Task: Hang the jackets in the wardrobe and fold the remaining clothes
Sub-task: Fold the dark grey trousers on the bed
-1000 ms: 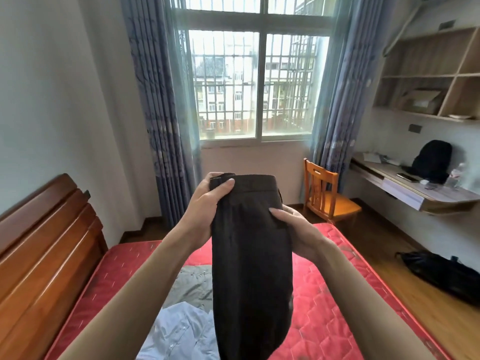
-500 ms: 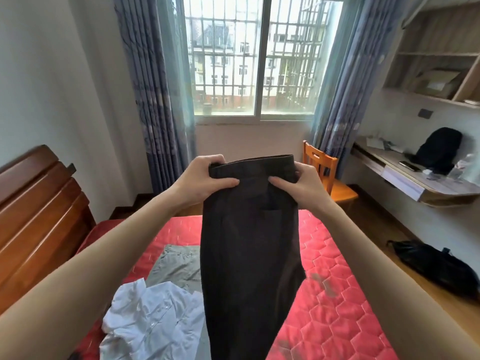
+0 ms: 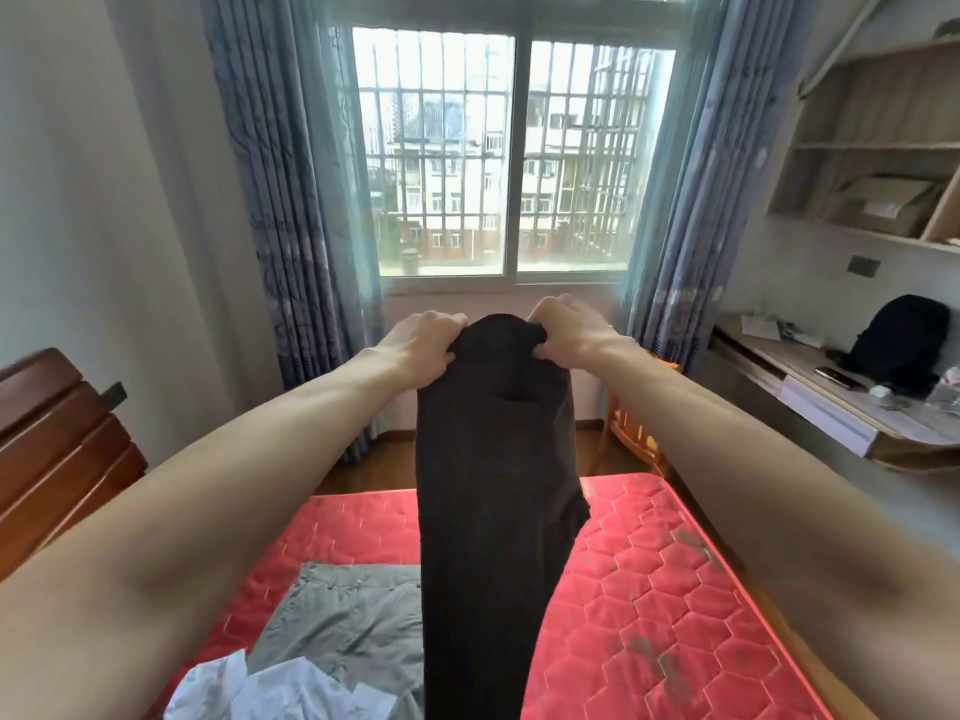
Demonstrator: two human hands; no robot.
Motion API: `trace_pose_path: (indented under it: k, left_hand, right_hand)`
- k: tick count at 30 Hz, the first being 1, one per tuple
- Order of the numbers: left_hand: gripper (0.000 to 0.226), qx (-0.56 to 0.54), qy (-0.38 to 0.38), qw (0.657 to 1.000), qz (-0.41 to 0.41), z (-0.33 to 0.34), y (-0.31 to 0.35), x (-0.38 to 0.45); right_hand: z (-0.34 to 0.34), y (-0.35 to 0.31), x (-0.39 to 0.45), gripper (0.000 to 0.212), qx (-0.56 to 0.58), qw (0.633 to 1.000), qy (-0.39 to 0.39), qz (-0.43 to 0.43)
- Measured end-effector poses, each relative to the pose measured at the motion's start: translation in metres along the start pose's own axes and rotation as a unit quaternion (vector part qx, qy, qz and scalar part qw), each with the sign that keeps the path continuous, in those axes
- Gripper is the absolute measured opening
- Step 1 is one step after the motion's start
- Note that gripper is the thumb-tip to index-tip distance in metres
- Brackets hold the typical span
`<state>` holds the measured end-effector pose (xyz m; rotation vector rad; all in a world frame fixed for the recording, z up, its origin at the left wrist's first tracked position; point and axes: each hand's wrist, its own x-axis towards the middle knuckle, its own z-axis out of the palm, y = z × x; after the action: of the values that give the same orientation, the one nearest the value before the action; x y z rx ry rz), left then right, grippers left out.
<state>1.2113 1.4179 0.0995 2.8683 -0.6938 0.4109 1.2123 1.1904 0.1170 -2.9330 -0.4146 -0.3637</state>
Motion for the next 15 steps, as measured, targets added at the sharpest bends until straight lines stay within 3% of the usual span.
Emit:
trace_pose_path:
  k: [7, 11, 15]
  left_hand:
    - [0.038, 0.075, 0.122, 0.99, 0.008, -0.006, 0.031, 0.065]
    - [0.044, 0.087, 0.191, 0.977, 0.022, -0.015, 0.042, 0.078]
    - [0.049, 0.077, 0.228, 0.968, 0.074, 0.013, 0.047, 0.067]
  right_hand:
    - [-0.032, 0.031, 0.041, 0.019, -0.078, 0.986, 0.14, 0.034]
    - [-0.044, 0.05, 0.029, 0.024, -0.124, 0.965, 0.229, 0.013]
    - [-0.023, 0.076, -0.012, 0.014, -0.215, 0.935, 0.281, -0.026]
